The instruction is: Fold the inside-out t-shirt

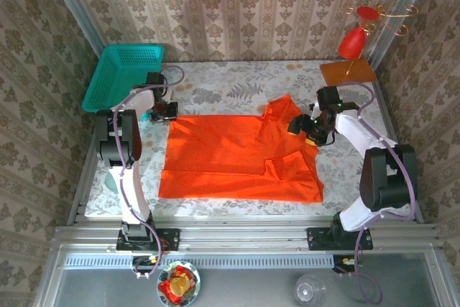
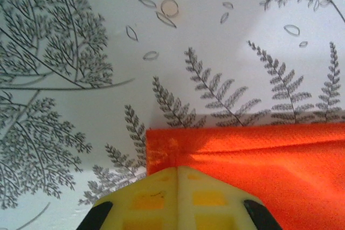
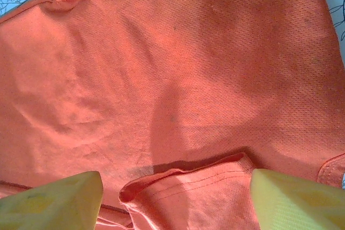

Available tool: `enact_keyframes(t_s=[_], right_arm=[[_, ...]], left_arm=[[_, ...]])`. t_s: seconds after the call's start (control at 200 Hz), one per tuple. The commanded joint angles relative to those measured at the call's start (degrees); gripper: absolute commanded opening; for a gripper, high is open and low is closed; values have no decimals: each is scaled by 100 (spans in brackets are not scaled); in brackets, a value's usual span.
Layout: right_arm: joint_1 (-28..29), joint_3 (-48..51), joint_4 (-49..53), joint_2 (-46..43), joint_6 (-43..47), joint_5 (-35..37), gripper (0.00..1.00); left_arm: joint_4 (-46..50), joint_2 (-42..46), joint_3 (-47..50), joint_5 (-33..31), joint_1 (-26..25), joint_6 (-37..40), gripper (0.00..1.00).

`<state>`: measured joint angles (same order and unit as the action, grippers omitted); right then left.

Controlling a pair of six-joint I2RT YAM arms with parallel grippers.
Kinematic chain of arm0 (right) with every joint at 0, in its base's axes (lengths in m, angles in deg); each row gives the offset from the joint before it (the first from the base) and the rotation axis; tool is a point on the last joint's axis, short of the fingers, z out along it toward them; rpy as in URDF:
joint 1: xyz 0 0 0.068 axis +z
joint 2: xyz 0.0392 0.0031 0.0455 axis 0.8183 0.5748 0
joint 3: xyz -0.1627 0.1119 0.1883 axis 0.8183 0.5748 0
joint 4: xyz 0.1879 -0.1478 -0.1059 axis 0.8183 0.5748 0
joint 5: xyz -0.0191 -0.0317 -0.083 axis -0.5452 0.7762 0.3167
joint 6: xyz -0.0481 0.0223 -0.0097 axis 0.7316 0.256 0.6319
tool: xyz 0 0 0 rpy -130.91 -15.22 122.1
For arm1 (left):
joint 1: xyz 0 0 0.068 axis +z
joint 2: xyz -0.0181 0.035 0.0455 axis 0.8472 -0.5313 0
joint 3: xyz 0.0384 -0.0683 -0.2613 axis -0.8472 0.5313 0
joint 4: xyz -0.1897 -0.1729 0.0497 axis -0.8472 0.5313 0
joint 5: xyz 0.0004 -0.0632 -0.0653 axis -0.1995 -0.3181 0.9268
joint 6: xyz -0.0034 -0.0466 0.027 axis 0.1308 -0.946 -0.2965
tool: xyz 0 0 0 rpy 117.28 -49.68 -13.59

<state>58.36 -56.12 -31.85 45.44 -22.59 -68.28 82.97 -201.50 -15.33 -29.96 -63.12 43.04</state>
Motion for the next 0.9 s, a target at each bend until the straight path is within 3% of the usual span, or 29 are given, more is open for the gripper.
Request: enact_keyframes(t_s=[0.0, 0.085, 0.22, 0.495, 0.71, 0.895], right_arm=[[25, -125, 154, 95, 55, 37, 74], [23, -174, 170, 123, 46, 36, 74], [34, -221, 181, 135, 55, 33, 74], [34, -255, 201, 153, 64, 36, 74], [34, -289, 231, 178, 99, 53, 74], [31, -343, 257, 213, 99, 32, 74]], left_arm=[[-255, 45, 135, -389, -57, -32, 6], [-186, 26, 44, -623, -147, 31, 19], [26, -38, -135, -866, -285, 133, 27], [604, -374, -457, -735, -304, 168, 31], [771, -444, -595, -1228, -318, 284, 32], [797, -365, -709, -1155, -336, 341, 32]])
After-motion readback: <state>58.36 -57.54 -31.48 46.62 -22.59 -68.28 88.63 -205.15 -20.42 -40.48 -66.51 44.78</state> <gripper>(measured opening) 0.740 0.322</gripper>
